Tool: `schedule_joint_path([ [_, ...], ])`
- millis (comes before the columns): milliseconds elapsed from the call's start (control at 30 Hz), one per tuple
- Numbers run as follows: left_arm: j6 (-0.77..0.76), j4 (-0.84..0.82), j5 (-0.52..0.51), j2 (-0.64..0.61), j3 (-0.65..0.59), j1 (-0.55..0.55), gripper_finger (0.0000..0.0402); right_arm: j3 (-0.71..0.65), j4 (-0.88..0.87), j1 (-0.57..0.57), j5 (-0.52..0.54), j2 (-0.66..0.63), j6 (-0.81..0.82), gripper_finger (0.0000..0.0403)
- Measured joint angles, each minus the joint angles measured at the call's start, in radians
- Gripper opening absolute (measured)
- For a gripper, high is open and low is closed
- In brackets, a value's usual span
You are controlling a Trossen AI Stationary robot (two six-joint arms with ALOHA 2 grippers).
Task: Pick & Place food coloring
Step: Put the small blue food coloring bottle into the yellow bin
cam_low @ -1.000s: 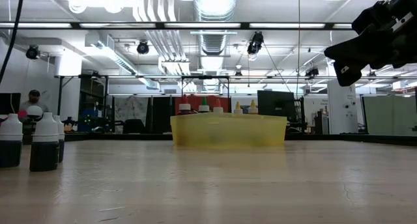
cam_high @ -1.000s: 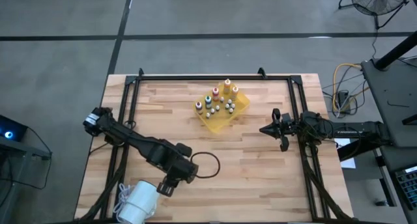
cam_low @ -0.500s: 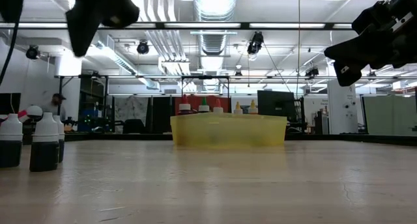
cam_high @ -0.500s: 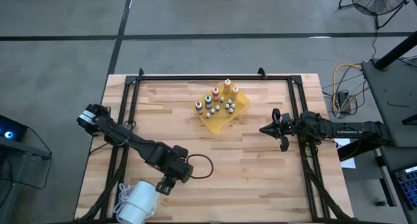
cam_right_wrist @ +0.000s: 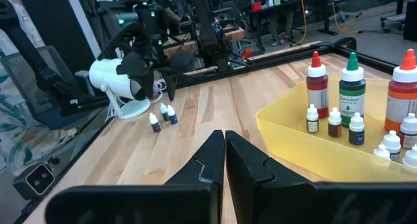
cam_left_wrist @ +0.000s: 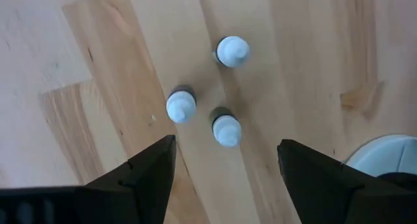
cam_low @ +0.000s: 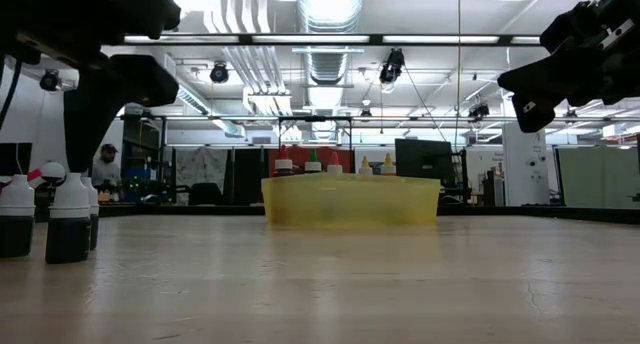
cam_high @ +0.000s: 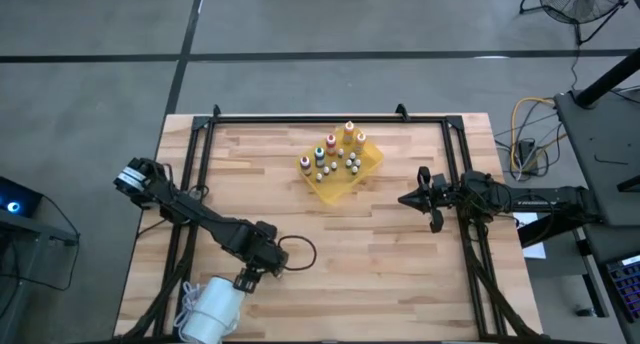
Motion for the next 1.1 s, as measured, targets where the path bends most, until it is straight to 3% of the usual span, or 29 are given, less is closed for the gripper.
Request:
schedule_joint_path([
  [467,-0.151,0.005,-0.004,-0.004,-0.017,0.019,0.0240,0.000,-0.001,0.000,0.000,0.000,0.000,0.0009],
  [800,0.007,0.023,-0.008,-0.006,0.012,0.046,0.0240,0.000,-0.001,0.000,0.000,0.000,0.000,0.0009],
  [1100,0.012,0.062,-0.031,0.002,0.010,0.070,0.0240,0.000,-0.001,0.000,0.000,0.000,0.000,0.0009],
])
